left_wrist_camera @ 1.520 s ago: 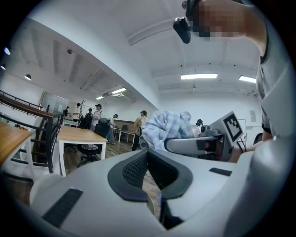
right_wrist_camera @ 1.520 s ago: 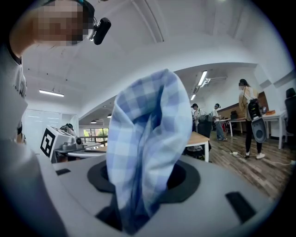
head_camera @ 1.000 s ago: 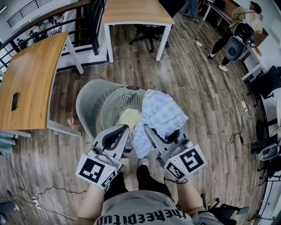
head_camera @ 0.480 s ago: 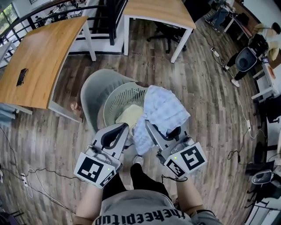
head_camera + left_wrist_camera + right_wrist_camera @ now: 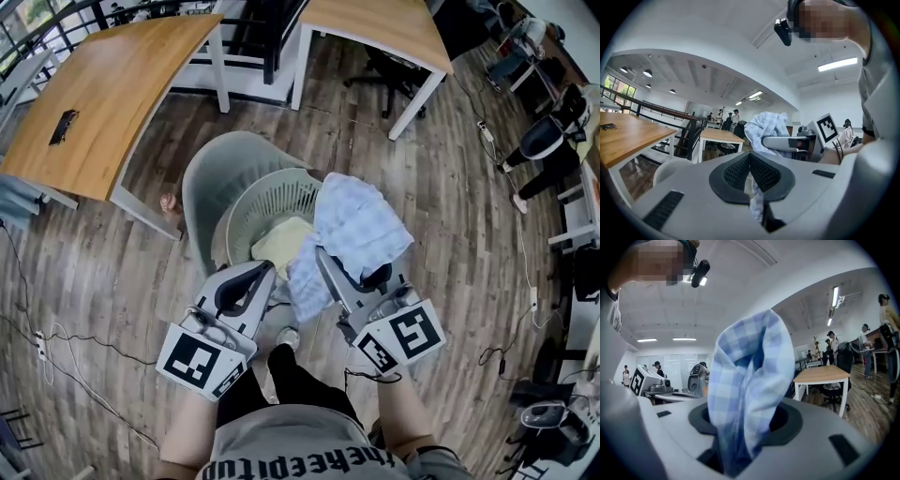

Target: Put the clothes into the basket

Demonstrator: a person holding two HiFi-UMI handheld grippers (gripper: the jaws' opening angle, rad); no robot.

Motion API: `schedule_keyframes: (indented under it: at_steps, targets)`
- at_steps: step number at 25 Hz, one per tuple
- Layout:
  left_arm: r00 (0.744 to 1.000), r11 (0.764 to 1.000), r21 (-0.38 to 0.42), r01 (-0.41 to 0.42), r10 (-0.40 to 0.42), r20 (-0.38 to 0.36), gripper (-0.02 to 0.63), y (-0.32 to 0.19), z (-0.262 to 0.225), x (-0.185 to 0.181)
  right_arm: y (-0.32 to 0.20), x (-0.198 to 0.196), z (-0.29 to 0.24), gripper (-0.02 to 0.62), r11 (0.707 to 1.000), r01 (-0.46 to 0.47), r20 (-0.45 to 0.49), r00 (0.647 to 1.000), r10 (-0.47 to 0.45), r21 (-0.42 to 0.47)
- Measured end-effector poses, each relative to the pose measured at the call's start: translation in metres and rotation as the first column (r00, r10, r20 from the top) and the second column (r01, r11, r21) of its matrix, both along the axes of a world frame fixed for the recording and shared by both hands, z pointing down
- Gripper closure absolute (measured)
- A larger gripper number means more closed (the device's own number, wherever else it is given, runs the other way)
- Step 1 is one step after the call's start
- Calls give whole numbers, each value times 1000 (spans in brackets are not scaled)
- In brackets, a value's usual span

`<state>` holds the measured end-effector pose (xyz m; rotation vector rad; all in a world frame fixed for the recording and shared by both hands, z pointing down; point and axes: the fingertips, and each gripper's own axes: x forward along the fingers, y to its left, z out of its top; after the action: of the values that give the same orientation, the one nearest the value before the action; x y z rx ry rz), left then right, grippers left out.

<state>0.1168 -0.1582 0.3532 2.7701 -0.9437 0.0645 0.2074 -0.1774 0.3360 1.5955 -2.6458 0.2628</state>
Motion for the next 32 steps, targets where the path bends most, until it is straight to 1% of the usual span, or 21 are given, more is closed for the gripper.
schedule_keyframes:
  at_steps: [6, 16, 23, 28, 32]
  targets:
    - [998, 998, -17, 55, -55, 10, 591, -2, 7, 4, -15, 9, 7, 382, 999, 36, -1, 999, -36, -5]
    - [993, 992, -55, 116, -114, 38, 591, -18, 23, -5, -49, 2, 46, 377, 995, 83, -14, 996, -84, -54]
    - [989, 985, -96, 142, -138, 54, 591, -31, 40, -7, -63, -7, 90, 371, 982, 125, -13, 992, -128, -140]
    - [986, 981, -112, 161, -155, 63, 591, -35, 53, -11, -64, -15, 123, 364, 966, 153, 9, 988, -154, -207]
    - [985, 977, -130, 166, -158, 69, 591, -38, 61, -14, -63, -21, 146, 360, 952, 161, -7, 986, -168, -260]
